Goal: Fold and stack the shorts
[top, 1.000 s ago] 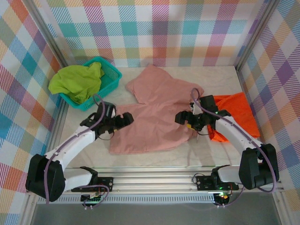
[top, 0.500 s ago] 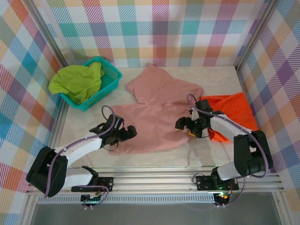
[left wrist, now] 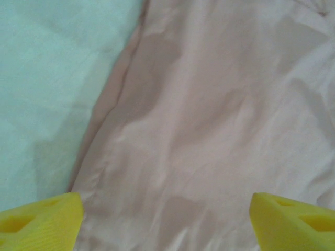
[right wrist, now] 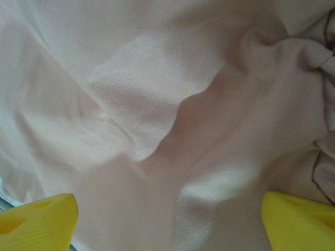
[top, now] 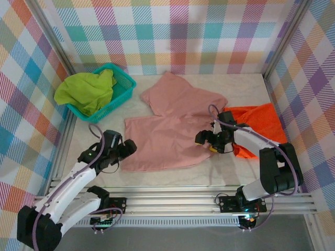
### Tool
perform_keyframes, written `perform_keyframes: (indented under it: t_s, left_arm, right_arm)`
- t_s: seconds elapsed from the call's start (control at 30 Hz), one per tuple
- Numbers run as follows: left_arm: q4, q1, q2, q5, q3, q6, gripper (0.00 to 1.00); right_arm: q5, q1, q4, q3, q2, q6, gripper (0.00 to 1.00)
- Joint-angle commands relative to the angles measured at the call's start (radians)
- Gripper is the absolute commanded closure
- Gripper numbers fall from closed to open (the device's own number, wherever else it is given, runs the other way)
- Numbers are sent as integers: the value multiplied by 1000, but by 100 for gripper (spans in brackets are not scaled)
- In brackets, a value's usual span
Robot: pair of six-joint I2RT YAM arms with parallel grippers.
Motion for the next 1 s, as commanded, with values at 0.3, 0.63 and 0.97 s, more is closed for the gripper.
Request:
perform_keyframes:
  t_s: [0.3, 0.63, 0.97]
  left_arm:
    - [-84, 3, -107, 44, -196, -297, 37]
    - [62, 3, -72, 58, -262, -363, 48]
    - [158, 4, -8, 65, -235, -354, 60]
  right_arm:
    - [-31, -1, 31, 10, -21, 18, 10]
    - [-34, 0, 42, -9, -30, 18, 10]
    - [-41, -1, 46, -16, -25, 23, 10]
